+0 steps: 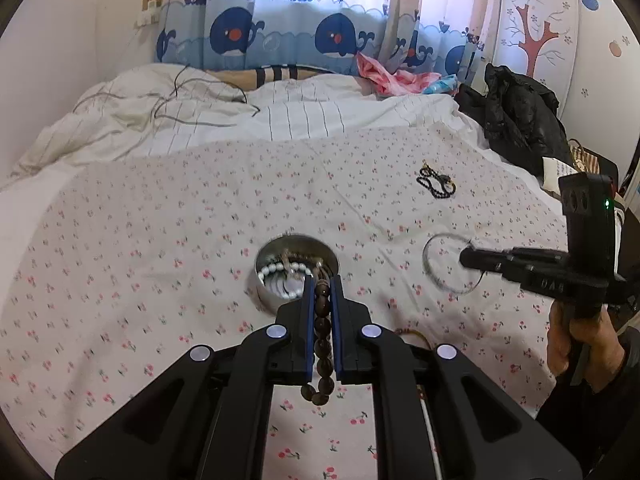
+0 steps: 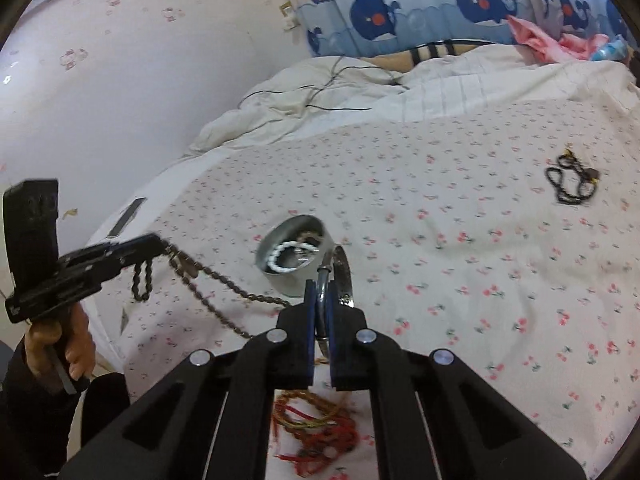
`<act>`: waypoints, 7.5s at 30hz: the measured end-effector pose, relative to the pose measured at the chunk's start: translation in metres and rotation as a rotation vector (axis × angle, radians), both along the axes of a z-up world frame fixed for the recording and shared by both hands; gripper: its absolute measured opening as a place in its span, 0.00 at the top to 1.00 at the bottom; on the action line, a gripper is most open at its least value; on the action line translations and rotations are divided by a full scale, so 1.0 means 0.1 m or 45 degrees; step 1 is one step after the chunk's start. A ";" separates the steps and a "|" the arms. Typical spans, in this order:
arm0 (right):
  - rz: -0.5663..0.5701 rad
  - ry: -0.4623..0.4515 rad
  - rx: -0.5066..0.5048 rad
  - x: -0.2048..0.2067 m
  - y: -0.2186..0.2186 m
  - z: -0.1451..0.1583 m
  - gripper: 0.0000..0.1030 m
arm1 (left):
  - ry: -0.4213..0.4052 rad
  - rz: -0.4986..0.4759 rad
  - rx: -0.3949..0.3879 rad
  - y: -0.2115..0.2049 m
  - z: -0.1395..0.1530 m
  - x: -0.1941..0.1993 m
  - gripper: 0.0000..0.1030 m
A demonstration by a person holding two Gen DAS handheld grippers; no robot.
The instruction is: Organize jewelry
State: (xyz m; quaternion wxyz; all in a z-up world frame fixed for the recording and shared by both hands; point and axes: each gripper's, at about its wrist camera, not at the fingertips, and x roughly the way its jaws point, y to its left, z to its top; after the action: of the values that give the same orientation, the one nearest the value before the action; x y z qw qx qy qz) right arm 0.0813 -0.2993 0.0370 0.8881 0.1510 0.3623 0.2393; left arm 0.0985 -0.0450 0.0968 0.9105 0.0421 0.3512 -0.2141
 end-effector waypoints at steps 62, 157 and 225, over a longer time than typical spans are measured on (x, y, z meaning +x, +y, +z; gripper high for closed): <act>0.136 0.222 0.191 1.29 0.75 -0.43 0.94 | 0.303 0.136 -0.344 0.00 -0.92 1.39 0.62; 0.073 0.289 -0.078 -0.34 -0.09 -0.50 0.48 | 0.362 0.161 0.225 -0.39 -1.52 0.27 0.94; 0.729 0.220 -0.495 -0.60 1.00 -0.69 0.63 | 0.430 0.111 0.136 -0.32 -1.56 0.33 0.94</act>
State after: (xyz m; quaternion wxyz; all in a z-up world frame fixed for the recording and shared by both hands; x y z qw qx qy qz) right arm 0.0211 -0.1996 -0.0322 0.7633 -0.1089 0.5024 0.3913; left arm 0.1310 -0.0773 -0.0594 0.8434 0.0385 0.5116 -0.1594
